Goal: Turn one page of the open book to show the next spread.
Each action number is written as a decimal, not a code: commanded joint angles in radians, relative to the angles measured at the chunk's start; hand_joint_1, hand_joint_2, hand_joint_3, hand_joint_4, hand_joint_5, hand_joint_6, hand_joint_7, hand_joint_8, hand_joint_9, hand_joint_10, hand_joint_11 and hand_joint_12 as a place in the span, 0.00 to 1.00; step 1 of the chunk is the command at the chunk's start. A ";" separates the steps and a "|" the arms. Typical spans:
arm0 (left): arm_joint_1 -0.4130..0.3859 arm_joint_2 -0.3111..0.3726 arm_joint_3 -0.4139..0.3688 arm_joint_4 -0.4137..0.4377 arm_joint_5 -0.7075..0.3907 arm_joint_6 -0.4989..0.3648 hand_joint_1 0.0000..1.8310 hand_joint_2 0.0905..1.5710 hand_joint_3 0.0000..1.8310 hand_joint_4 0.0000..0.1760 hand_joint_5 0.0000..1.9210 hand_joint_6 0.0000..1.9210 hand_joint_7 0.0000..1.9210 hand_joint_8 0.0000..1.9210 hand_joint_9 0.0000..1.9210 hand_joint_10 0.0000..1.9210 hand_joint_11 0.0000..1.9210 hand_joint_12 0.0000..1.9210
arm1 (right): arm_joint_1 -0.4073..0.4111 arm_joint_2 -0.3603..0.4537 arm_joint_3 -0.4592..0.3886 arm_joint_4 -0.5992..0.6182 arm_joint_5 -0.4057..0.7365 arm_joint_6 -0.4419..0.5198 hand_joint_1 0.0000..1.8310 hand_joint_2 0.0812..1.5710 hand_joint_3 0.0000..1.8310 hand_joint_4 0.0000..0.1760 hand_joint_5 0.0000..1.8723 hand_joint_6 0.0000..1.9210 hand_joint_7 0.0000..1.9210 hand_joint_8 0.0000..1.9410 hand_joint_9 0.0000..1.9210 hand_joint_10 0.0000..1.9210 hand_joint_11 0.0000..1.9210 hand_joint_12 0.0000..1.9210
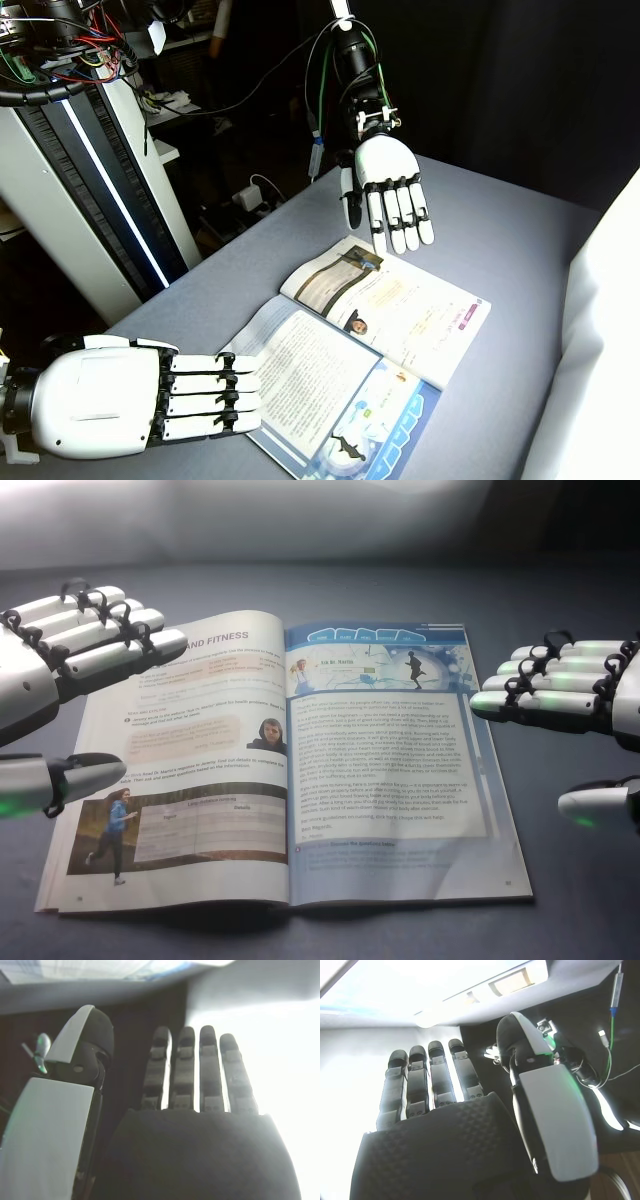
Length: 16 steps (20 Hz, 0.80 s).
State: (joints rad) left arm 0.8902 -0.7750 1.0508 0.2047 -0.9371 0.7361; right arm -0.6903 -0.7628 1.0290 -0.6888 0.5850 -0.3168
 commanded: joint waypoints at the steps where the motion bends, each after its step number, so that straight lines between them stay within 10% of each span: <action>1: -0.004 0.007 0.000 -0.029 -0.117 0.002 0.17 0.85 0.01 0.30 0.00 0.00 0.00 0.00 0.00 0.00 0.00 0.00 | 0.008 0.007 0.000 0.035 0.089 0.004 0.08 0.83 0.02 0.00 0.00 0.00 0.00 0.00 0.00 0.00 0.00 0.00; 6: -0.002 0.005 0.002 -0.041 -0.114 0.009 0.22 0.85 0.00 0.15 0.00 0.00 0.00 0.00 0.00 0.00 0.00 0.00 | 0.007 0.010 -0.007 0.006 0.092 0.033 0.08 0.84 0.01 0.00 0.00 0.00 0.00 0.00 0.00 0.00 0.00 0.00; 9: -0.002 0.006 0.004 -0.055 -0.116 0.022 0.25 0.83 0.00 0.43 0.00 0.00 0.00 0.00 0.00 0.00 0.00 0.00 | 0.004 0.010 -0.008 -0.055 0.088 0.100 0.07 0.84 0.01 0.00 0.00 0.00 0.00 0.00 0.00 0.00 0.00 0.00; 12: -0.001 0.006 0.004 -0.071 -0.123 0.032 0.20 0.84 0.00 0.44 0.00 0.00 0.00 0.00 0.00 0.00 0.00 0.00 | 0.004 0.000 -0.007 -0.137 0.061 0.163 0.05 0.85 0.01 0.00 0.02 0.01 0.00 0.00 0.00 0.00 0.00 0.00; 16: 0.002 0.010 0.003 -0.087 -0.136 0.042 0.28 0.82 0.00 0.09 0.02 0.01 0.00 0.00 0.00 0.00 0.00 0.00 | 0.005 -0.030 0.010 -0.247 0.035 0.266 0.00 0.83 0.00 0.00 0.01 0.00 0.00 0.00 0.00 0.00 0.00 0.00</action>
State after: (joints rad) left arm 0.8967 -0.7750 1.0508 0.1490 -0.9493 0.7765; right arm -0.6910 -0.7982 1.0367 -0.9718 0.5594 -0.0586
